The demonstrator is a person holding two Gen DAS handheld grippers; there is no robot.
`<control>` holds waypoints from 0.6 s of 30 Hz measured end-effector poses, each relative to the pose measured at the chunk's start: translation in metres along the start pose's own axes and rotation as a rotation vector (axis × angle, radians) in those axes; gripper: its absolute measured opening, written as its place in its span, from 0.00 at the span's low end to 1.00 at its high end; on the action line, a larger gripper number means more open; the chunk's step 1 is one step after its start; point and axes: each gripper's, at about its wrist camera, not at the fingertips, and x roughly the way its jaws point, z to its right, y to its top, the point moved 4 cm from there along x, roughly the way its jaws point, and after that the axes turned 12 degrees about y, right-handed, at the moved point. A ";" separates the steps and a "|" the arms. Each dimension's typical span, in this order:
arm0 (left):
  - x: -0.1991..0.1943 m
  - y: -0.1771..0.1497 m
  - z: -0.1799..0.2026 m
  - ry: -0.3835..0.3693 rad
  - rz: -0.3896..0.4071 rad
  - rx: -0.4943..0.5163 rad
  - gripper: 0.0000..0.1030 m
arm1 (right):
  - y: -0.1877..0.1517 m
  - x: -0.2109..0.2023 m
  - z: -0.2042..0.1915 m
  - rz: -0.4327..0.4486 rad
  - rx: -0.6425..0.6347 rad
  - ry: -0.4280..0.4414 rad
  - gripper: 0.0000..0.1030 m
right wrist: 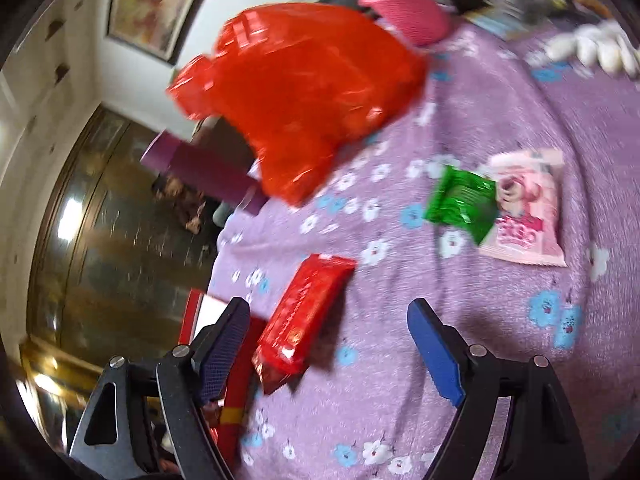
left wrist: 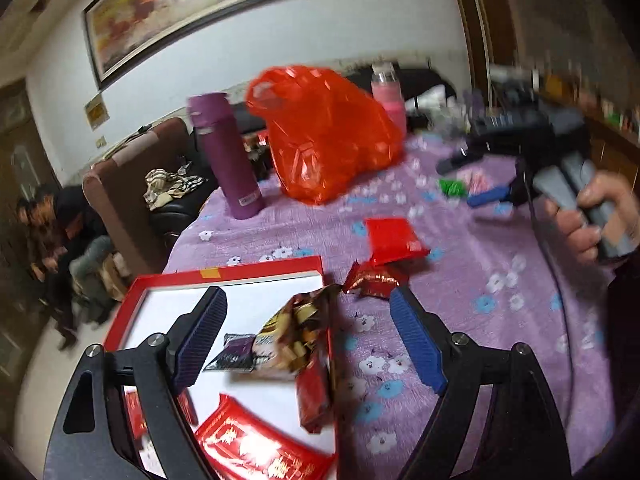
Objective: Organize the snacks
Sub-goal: 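Move both open tools back over the table toward the red packets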
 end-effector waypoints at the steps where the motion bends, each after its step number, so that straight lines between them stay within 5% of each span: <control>1: 0.002 0.001 0.005 0.004 -0.006 0.008 0.82 | -0.001 0.007 -0.002 -0.012 0.008 0.005 0.80; 5: 0.001 -0.004 0.001 -0.034 -0.012 -0.045 0.82 | -0.012 0.047 -0.015 -0.069 -0.018 -0.054 0.80; 12: 0.001 -0.025 -0.024 0.002 -0.056 -0.088 0.82 | -0.037 0.088 -0.043 0.017 -0.218 -0.355 0.80; 18: -0.005 -0.030 -0.026 -0.030 -0.067 -0.106 0.82 | -0.041 0.110 -0.042 0.005 -0.332 -0.459 0.79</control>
